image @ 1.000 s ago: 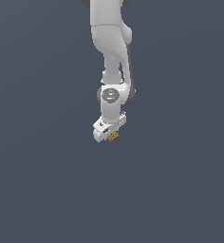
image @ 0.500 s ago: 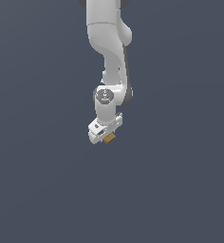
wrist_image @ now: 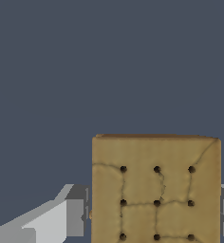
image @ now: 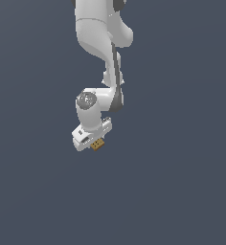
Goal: Pick up the object and move it to a goal position.
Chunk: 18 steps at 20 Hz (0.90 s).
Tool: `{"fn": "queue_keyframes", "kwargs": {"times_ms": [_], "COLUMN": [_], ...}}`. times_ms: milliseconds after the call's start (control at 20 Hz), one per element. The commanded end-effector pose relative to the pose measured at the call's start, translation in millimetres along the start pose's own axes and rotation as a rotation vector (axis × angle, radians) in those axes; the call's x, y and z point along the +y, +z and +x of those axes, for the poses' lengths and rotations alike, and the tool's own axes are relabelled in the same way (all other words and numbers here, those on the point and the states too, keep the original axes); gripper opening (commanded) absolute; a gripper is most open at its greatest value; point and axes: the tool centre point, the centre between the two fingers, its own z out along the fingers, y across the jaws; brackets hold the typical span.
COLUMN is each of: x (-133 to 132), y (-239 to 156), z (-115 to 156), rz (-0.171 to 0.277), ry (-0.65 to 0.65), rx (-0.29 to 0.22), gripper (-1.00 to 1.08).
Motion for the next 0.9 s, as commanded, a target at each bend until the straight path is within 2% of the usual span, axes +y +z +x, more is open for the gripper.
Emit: {"fn": "queue_keyframes", "kwargs": {"times_ms": [0, 400, 850], "x": [23.5, 88.4, 146.1], "y": [-7.4, -26.0, -42.0], "z": [-2.4, -8.1, -12.0], "rz": [0.000, 0.000, 0.000], "ry": [0.000, 0.000, -0.001], "rx": [0.001, 0.001, 0.000], "gripper": [-1.00, -1.00, -1.00]}}
